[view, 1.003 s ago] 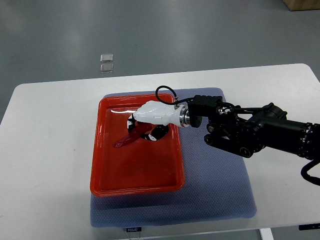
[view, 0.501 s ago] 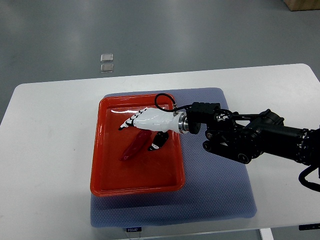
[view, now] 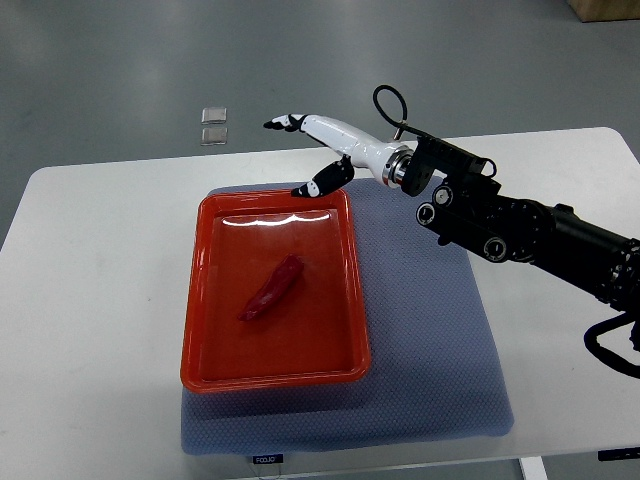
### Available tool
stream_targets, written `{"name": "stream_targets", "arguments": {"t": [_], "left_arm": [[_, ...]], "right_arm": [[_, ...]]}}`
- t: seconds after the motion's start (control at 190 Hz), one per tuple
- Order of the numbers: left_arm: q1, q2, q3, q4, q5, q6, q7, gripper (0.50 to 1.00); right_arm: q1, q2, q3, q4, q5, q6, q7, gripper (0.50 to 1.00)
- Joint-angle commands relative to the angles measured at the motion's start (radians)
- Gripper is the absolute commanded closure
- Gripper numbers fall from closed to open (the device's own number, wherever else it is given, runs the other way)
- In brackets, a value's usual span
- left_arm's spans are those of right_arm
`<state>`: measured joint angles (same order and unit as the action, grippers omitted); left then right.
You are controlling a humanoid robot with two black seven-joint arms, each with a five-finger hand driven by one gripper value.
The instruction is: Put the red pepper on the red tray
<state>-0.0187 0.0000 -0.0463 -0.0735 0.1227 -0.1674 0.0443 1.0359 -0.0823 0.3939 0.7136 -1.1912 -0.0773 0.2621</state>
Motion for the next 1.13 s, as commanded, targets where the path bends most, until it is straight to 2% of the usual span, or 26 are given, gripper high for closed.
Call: {"name": "stream_targets", "arguments": {"t": [0.0,0.274,0.443,0.728,0.865,0.913,1.129], "left_arm": [[0.000,0.000,-0.001,0.001,0.000,0.000,0.000,0.500],[0.000,0.000,-0.001,0.003,0.000,0.009,0.000,0.500],[0.000,0.000,-0.001,0.003,0.000,0.011,0.000,0.500],[0.000,0.000,-0.001,0.003,0.000,0.011,0.000,0.500],[0.000,0.000,-0.001,0.003,0.000,0.011,0.000,0.500],[0.000,0.000,-0.001,0.003,0.000,0.011,0.000,0.500],[0.000,0.000,-0.001,0.003,0.000,0.011,0.000,0.500]], "right_arm": [[-0.033,-0.030,0.062,-0.023,0.114,-0.004,-0.034,0.607],[-0.155,-0.040,0.250,-0.062,0.298,-0.007,-0.130,0.607],[-0.185,-0.045,0.335,-0.077,0.450,-0.010,-0.178,0.607],[-0.209,-0.050,0.419,-0.076,0.683,-0.018,-0.181,0.607],[-0.214,-0.050,0.422,-0.076,0.696,-0.019,-0.172,0.605],[-0.214,-0.051,0.422,-0.079,0.696,-0.019,-0.170,0.587],[-0.218,-0.048,0.421,-0.077,0.696,-0.019,-0.169,0.585]]}}
